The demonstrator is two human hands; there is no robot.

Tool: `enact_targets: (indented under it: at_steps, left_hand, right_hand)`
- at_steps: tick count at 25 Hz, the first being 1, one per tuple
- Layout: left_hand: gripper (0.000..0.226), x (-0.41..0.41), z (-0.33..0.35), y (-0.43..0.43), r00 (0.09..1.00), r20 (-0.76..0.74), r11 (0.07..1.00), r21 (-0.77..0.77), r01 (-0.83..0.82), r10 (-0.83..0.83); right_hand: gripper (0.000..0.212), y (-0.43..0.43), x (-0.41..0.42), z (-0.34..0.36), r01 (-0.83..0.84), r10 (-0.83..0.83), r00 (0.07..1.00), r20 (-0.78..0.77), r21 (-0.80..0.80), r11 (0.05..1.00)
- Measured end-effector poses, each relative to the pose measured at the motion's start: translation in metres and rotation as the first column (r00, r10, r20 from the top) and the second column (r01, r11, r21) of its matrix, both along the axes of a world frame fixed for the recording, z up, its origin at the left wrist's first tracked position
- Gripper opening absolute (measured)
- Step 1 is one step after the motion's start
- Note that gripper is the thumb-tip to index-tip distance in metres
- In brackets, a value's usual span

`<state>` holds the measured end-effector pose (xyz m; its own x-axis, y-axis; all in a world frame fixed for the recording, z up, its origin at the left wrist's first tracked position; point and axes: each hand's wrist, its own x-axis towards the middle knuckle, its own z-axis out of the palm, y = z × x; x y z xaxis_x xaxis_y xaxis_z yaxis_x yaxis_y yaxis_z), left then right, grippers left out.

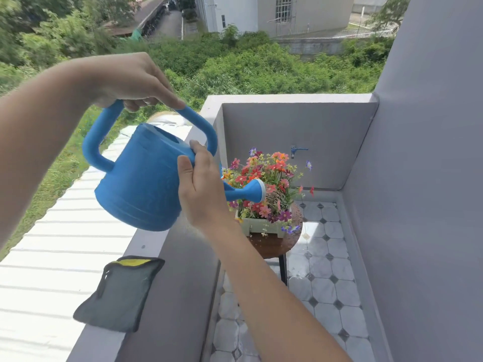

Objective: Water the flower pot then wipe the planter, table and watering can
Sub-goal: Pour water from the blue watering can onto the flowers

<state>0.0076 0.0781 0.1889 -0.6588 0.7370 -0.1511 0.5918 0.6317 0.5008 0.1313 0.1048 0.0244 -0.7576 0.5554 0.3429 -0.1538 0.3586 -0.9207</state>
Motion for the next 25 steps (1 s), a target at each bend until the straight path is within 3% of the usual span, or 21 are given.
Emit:
enact_targets:
  at_steps: [6, 11, 17, 25]
  left_hand:
    - [0.026, -0.016, -0.033, -0.037, 0.99, 0.1, 0.929, 0.346, -0.133, 0.104]
    - [0.01, -0.031, -0.082, -0.069, 0.963, 0.111, 0.756, 0.599, -0.262, 0.246]
    - [0.011, -0.034, -0.143, -0.091, 0.85, -0.08, 0.639, 0.697, -0.326, 0.521]
    - [0.022, -0.044, -0.237, -0.084, 0.704, 0.024, 0.457, 0.745, -0.486, 0.71]
  right_hand:
    - [0.057, 0.025, -0.01, 0.0, -0.031, 0.008, 0.997, 0.083, 0.271, 0.962]
    - [0.059, 0.02, -0.044, -0.012, -0.048, 0.017, 0.993, 0.117, 0.266, 0.963]
    - [0.059, 0.012, -0.101, -0.049, -0.161, 0.115, 0.967, 0.228, 0.191, 0.968]
    - [0.057, 0.015, -0.154, -0.118, -0.336, 0.246, 0.869, 0.43, 0.148, 0.93]
